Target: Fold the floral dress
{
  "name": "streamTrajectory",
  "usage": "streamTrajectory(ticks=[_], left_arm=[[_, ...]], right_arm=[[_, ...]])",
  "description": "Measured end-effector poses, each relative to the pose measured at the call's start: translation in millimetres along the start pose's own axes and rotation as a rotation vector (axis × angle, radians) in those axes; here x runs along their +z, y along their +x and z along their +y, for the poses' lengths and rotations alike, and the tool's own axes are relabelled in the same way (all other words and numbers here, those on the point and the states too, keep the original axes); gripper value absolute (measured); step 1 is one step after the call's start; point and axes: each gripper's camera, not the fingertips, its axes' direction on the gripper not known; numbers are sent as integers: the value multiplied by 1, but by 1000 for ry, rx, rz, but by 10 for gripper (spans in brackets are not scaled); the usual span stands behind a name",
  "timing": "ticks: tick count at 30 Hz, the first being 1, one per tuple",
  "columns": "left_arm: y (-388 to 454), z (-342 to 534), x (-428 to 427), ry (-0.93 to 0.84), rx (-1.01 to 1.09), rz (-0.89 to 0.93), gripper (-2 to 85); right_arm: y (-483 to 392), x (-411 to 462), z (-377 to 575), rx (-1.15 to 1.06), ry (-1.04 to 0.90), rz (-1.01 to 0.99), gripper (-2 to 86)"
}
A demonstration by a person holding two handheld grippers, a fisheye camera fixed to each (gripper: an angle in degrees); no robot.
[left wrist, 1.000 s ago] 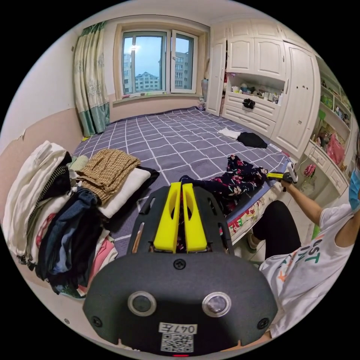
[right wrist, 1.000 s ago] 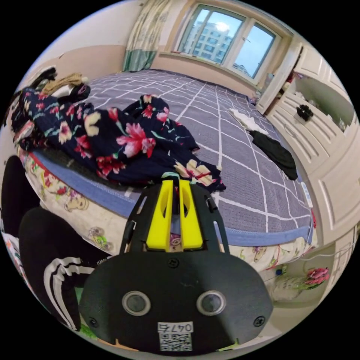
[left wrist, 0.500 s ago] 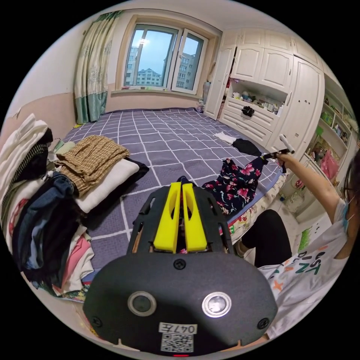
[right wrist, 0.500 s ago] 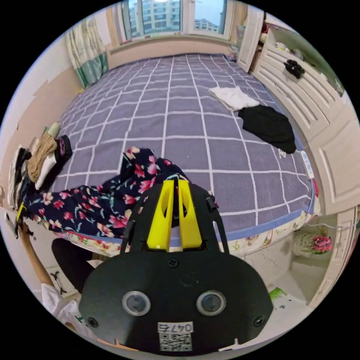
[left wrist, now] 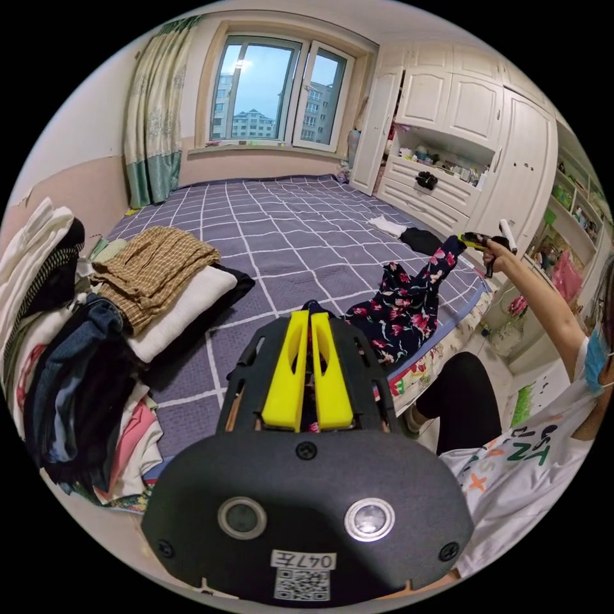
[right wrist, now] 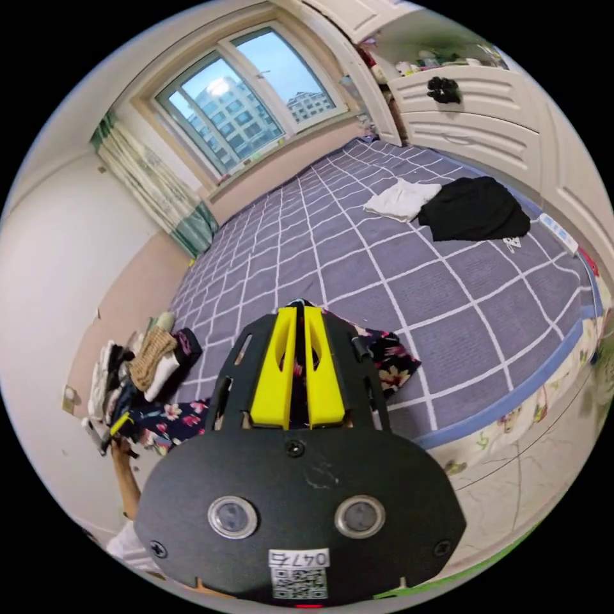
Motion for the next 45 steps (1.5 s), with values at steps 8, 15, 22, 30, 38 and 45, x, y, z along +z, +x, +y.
streamTrajectory(ticks=[8, 15, 22, 30, 38, 45], left_arm=[[-21, 8, 2, 4, -63, -22, -8], [-28, 19, 6, -13, -105, -64, -8], [-21, 23, 12, -34, -115, -40, -8], [-16, 31, 9, -7, -153, -11, -8], [15, 17, -19, 58, -77, -13, -8], [65, -15, -15, 102, 49, 53, -8]], right_arm=[[82, 14, 23, -275, 39, 201, 66], [137, 72, 89, -302, -139, 256, 77], [149, 157, 122, -180, -266, 145, 77], [137, 163, 114, -180, -215, 94, -4], [140, -37, 75, -147, 263, -62, -5], [91, -157, -11, -238, 452, 110, -6]])
